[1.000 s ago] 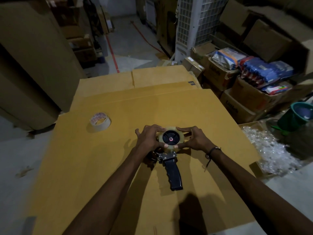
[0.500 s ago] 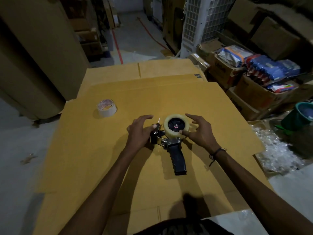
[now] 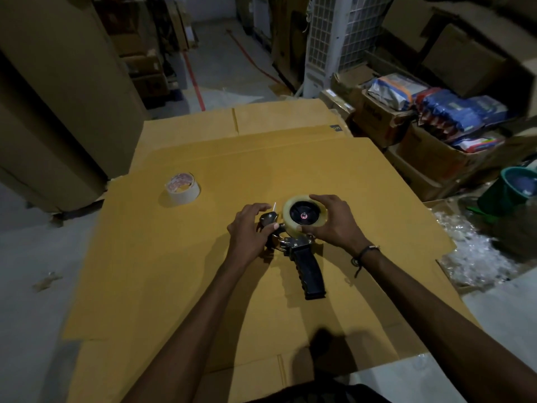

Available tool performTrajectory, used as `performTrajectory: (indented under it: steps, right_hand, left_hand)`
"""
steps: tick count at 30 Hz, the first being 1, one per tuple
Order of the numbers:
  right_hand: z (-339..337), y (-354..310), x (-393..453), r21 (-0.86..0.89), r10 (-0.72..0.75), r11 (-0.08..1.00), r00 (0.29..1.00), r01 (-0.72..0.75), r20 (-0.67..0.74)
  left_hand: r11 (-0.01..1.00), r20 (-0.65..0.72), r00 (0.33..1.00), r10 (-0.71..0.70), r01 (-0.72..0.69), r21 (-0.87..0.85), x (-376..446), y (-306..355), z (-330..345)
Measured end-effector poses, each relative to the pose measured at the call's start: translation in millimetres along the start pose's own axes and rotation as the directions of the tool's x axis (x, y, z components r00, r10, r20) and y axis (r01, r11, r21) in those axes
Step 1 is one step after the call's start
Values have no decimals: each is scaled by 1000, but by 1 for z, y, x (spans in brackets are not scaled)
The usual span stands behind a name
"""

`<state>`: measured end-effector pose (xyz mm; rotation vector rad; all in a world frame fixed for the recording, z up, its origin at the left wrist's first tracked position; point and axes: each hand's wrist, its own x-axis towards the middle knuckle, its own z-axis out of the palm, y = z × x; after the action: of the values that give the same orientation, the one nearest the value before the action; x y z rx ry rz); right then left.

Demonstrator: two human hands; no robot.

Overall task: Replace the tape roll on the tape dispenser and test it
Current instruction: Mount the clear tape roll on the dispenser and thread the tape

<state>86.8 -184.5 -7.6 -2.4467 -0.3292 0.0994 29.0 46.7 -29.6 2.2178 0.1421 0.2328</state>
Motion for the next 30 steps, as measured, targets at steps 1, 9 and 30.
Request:
performTrajectory:
  steps: [1,9,30]
  right_hand:
    - [2,1,1,-21,0,1000,1000,0,11]
    - [9,0,-12,52,-67,996,991,74,-112]
    - [-10,24,34,35,-14,999,962,4,272]
  left_hand:
    - [1000,6,1000,2,-2,3,0,-2,2]
    - [998,-12,1000,15,-16,-56,-4,-7,6]
    - [998,31,999,17,-15,-59,20,-10,-1]
